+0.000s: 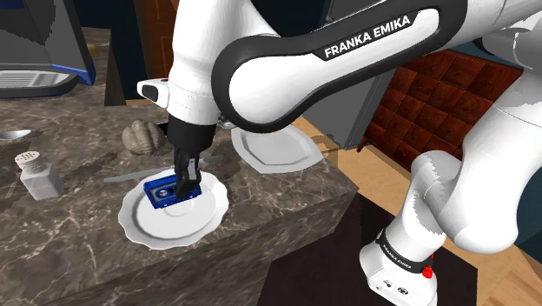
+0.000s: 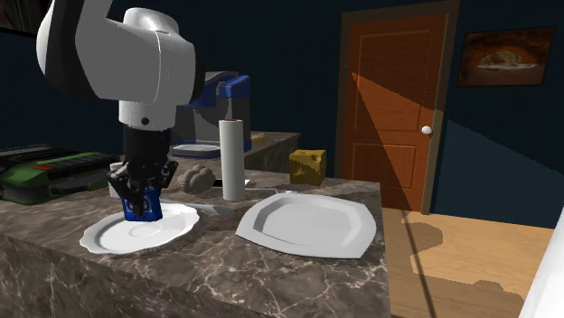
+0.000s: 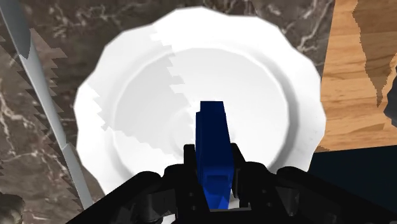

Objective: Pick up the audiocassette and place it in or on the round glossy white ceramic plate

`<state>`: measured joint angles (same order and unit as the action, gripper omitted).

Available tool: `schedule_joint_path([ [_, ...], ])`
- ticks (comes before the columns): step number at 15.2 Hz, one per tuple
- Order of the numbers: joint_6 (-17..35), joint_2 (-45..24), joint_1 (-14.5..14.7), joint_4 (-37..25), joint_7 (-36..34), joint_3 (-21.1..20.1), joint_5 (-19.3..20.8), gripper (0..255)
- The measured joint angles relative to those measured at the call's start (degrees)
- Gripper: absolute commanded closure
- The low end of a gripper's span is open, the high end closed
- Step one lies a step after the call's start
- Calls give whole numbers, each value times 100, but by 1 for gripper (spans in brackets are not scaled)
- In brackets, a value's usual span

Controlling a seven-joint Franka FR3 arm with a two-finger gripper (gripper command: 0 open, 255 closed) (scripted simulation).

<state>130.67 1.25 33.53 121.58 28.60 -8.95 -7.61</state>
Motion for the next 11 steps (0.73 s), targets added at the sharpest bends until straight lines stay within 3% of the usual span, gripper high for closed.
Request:
schedule_joint_path([
  [8, 189, -86, 5, 98, 11, -5, -1, 255],
  [9, 189, -87, 5, 99, 11, -5, -1, 0],
  [11, 190, -87, 5, 99, 12, -5, -1, 0],
])
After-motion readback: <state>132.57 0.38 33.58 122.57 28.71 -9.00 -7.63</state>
